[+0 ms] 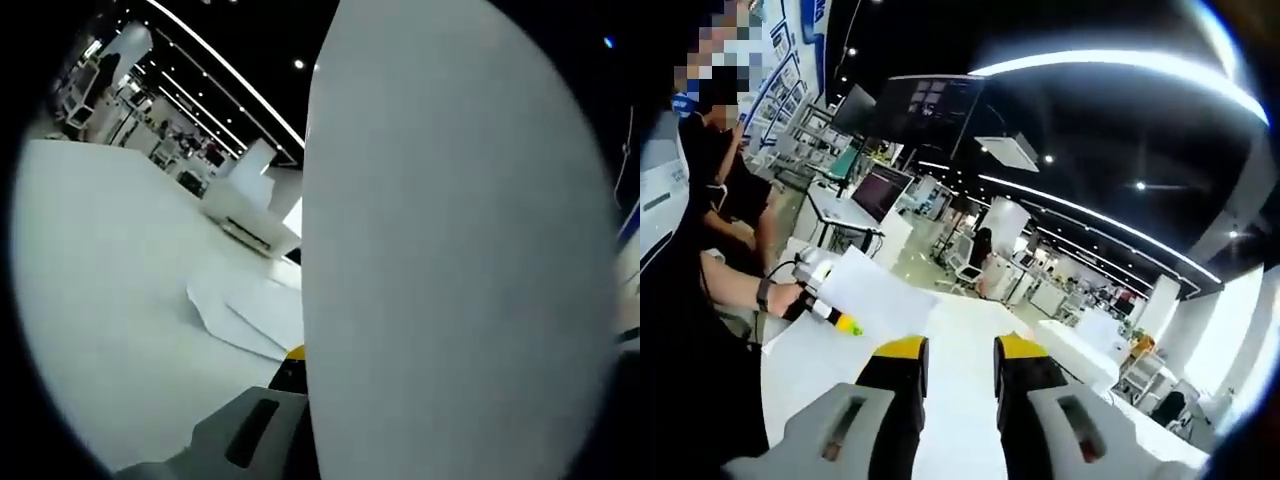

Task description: Organize the stack of printing papers by aligning and flattening the scattered papers on the table

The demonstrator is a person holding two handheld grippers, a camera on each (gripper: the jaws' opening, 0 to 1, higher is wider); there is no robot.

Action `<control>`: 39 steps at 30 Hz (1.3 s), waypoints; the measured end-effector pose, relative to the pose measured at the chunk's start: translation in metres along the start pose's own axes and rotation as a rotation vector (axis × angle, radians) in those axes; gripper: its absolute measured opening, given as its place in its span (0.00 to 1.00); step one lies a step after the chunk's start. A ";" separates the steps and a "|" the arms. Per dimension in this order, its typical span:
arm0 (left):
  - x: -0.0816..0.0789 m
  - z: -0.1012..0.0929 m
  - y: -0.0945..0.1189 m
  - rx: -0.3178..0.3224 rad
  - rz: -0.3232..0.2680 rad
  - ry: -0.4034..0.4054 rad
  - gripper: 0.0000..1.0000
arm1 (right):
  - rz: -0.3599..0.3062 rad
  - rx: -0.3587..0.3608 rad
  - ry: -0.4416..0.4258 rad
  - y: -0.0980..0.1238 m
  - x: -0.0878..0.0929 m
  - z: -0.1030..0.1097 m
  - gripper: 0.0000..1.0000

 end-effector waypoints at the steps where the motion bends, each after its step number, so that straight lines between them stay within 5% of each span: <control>1: 0.000 0.000 0.000 0.000 -0.001 0.000 0.06 | 0.005 0.006 -0.012 0.000 0.004 -0.002 0.22; 10: 0.000 0.003 0.001 -0.004 -0.010 -0.008 0.06 | 0.056 0.011 -0.122 -0.012 0.049 -0.014 0.23; 18: 0.000 0.008 -0.001 -0.009 0.014 -0.030 0.06 | 0.076 -0.064 -0.254 -0.036 0.084 -0.009 0.25; 39: -0.002 0.018 -0.001 0.002 0.021 -0.031 0.06 | 0.211 -0.164 -0.285 -0.084 0.133 0.015 0.26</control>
Point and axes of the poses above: the point that each gripper's makers call its tool centre point, and the gripper's own axes: y roughly backward along the fingers, z roughly to its left, x roughly out of its underside, the point moved 9 cm from there along y, roughly backward along the fingers, and after that the axes turned 5 degrees about -x, right-handed, at the moved point
